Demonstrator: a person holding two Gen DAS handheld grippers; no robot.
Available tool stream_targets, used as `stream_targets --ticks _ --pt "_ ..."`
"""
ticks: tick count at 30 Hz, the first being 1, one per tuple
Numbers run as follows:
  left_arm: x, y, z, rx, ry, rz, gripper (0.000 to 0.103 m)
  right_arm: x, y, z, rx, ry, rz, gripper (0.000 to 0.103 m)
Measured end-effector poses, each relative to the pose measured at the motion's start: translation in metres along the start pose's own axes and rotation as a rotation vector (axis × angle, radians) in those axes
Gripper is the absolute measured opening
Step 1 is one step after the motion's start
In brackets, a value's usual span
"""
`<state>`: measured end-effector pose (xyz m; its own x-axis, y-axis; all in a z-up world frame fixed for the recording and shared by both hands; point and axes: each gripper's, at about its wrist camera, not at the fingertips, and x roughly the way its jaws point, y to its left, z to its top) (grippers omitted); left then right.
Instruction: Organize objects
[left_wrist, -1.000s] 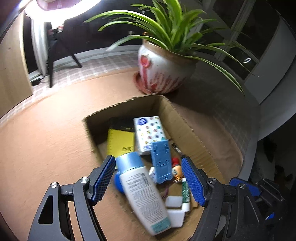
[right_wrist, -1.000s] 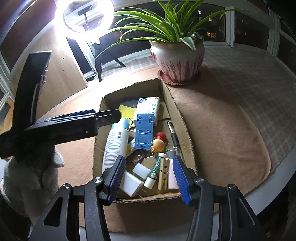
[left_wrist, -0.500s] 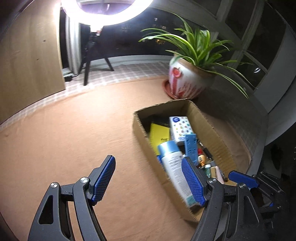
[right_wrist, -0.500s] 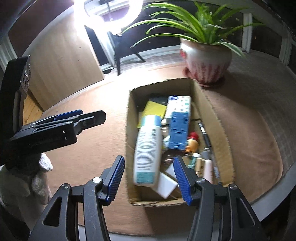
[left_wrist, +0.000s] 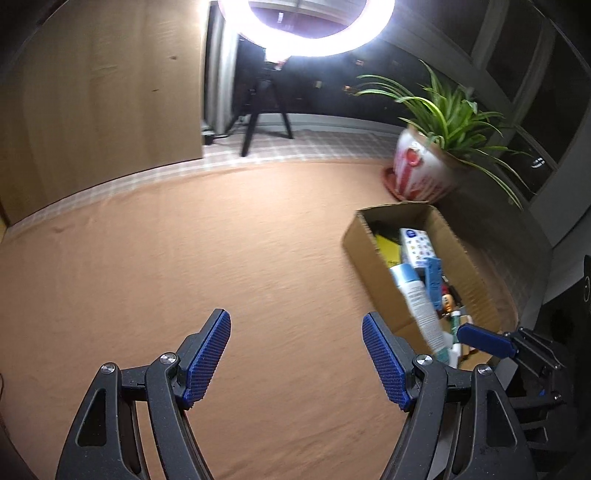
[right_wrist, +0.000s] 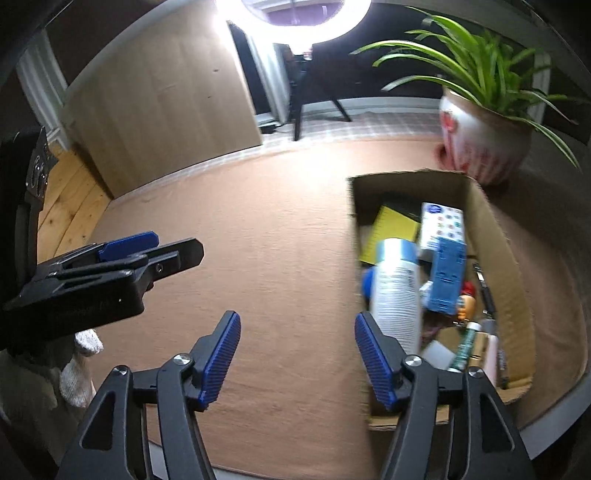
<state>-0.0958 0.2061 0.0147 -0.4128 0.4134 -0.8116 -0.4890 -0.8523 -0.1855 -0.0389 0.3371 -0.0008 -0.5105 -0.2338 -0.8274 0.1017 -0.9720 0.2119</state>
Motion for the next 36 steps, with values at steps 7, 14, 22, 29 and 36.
stream_targets --ticks 7,14,22,29,36 --pt "-0.022 0.036 -0.013 -0.041 -0.009 0.047 0.080 0.012 0.035 0.005 -0.016 0.020 0.022 0.069" --pt "-0.043 0.073 -0.032 -0.098 -0.016 0.084 0.084 0.021 0.068 0.008 -0.050 0.019 0.026 0.069" --pt "-0.059 0.121 -0.058 -0.180 0.000 0.132 0.084 0.031 0.109 0.006 -0.115 0.001 0.026 0.069" --pt "-0.072 0.148 -0.073 -0.210 0.002 0.176 0.084 0.037 0.128 0.001 -0.114 -0.023 0.001 0.069" --pt "-0.077 0.164 -0.086 -0.211 0.017 0.226 0.084 0.037 0.139 -0.002 -0.124 -0.045 -0.014 0.069"
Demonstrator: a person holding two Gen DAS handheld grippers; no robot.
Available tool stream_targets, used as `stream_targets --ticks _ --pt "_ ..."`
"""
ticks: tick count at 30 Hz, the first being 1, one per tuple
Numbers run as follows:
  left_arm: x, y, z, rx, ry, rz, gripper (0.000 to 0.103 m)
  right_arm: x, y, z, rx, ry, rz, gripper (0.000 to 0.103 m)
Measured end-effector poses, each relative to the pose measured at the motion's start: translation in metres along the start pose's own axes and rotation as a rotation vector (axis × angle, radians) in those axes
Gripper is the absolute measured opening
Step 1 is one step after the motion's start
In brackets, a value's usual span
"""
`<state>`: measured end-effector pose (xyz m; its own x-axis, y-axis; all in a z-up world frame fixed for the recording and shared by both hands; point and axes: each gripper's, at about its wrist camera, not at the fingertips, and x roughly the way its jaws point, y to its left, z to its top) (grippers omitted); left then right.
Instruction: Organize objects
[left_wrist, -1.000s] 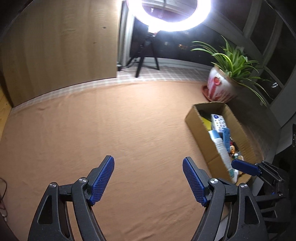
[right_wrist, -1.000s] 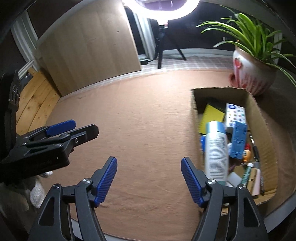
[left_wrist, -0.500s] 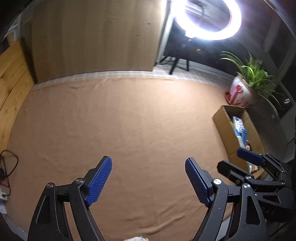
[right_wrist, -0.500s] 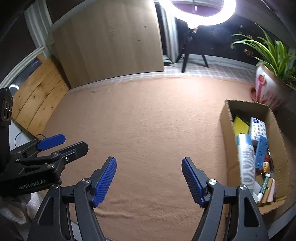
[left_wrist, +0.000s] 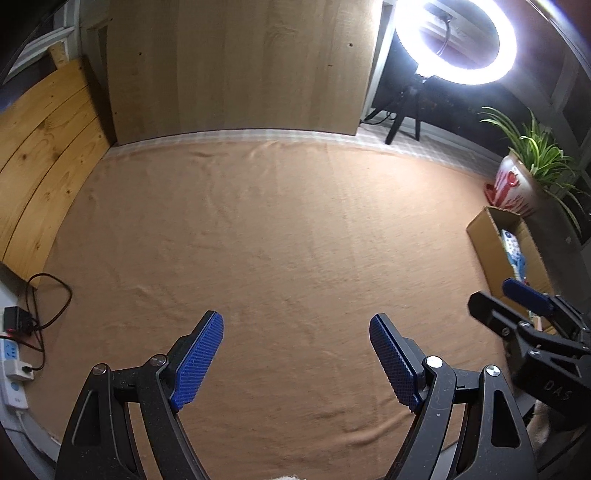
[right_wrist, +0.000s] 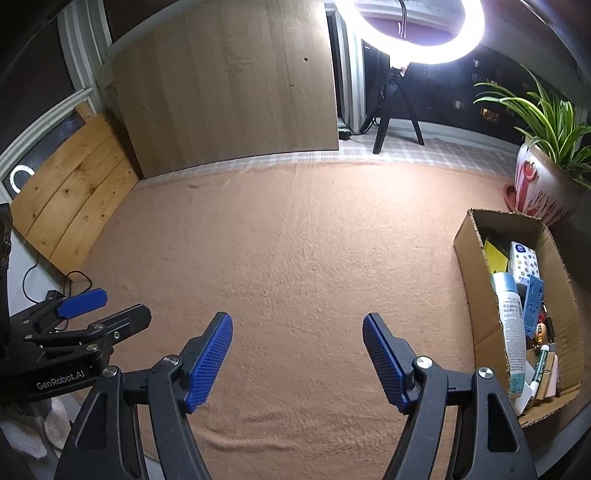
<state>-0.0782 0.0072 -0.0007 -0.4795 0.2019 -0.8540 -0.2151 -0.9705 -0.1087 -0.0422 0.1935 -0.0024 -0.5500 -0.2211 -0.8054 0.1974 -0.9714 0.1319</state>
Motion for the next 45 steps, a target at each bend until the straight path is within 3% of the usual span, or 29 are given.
stream_targets --ticks 13,45 --pt "-0.012 0.015 -0.006 -0.027 -0.023 0.011 0.085 -0.008 0.012 -0.003 -0.022 -0.019 -0.013 0.069" --pt "-0.016 0.008 -0.017 -0.008 -0.021 0.014 0.085 -0.023 0.007 -0.012 0.001 -0.051 -0.073 0.069"
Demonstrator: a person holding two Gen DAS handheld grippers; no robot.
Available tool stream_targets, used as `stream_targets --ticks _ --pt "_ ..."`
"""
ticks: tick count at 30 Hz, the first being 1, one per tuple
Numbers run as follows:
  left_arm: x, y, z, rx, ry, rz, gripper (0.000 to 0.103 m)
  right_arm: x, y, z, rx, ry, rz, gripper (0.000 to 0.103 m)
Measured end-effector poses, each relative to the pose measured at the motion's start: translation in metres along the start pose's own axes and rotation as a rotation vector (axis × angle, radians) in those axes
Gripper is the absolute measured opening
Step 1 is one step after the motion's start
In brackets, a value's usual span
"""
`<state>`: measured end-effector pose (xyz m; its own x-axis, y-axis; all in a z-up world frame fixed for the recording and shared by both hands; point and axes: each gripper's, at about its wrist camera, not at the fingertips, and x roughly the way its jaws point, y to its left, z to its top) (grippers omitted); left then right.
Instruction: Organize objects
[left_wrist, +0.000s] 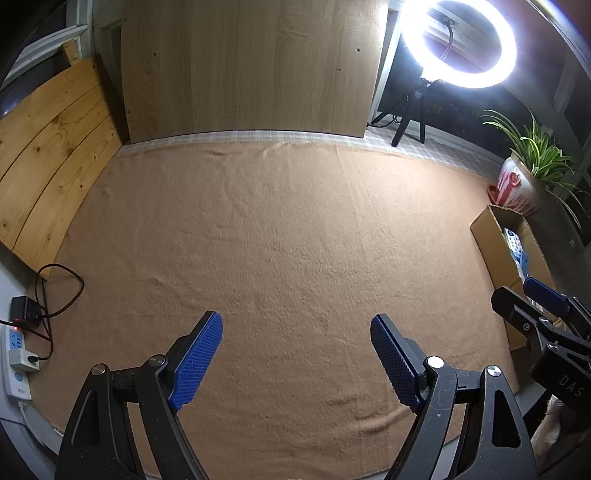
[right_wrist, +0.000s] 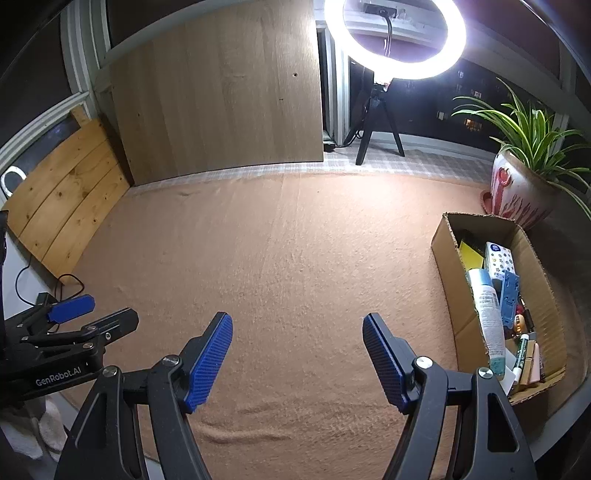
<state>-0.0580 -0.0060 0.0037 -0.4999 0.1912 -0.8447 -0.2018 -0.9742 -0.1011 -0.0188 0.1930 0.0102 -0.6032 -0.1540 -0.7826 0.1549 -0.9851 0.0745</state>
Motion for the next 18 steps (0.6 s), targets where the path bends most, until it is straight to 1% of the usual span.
stream_targets --ticks 18 --pt "-0.0008 -0.0062 0.0024 0.001 -0.002 -0.005 0.085 -0.0020 -0.0002 -0.0004 -0.002 0.001 -0.002 0.069"
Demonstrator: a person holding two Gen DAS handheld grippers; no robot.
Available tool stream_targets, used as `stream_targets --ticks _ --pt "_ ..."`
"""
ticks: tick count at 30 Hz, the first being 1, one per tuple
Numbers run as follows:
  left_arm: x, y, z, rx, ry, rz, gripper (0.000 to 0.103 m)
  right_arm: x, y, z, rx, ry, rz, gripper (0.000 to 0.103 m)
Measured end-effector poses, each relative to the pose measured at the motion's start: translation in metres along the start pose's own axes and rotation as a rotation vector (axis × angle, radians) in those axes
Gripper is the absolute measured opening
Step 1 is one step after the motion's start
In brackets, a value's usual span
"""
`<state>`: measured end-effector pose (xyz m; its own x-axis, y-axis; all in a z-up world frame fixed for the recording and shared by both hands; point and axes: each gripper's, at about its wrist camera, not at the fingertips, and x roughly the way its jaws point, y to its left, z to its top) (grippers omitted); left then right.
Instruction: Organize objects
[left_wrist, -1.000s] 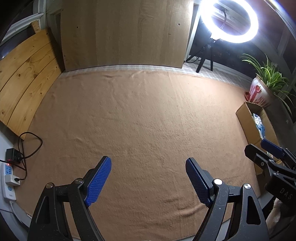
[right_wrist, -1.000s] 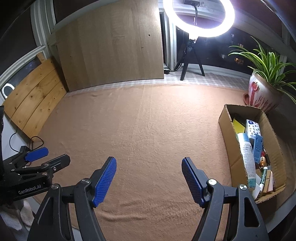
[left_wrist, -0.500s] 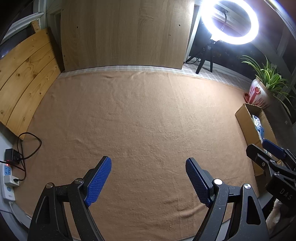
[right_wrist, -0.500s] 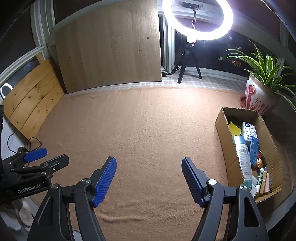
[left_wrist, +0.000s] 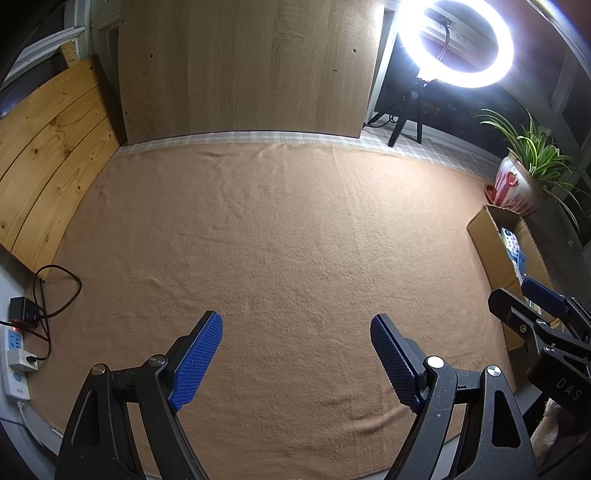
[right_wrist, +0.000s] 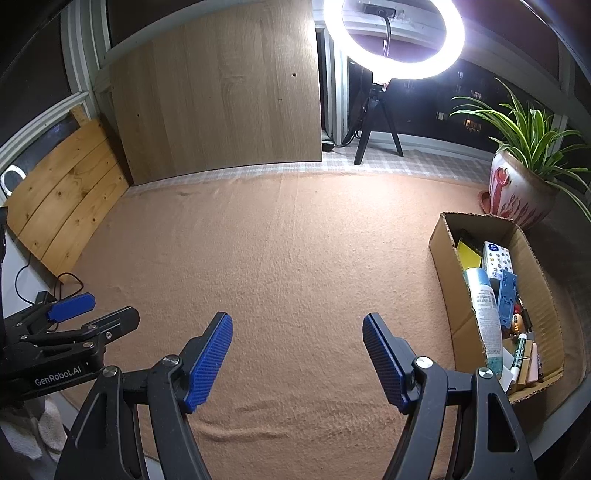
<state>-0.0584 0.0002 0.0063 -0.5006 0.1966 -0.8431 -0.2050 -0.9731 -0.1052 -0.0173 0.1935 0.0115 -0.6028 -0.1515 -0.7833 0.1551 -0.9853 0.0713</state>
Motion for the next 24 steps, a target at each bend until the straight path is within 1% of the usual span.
stream_targets --ticks 24 --pt "-0.0002 0.0044 -0.0022 -0.002 0.005 -0.008 0.085 -0.0005 0.0025 -0.0037 -0.002 0.003 -0.002 0.069"
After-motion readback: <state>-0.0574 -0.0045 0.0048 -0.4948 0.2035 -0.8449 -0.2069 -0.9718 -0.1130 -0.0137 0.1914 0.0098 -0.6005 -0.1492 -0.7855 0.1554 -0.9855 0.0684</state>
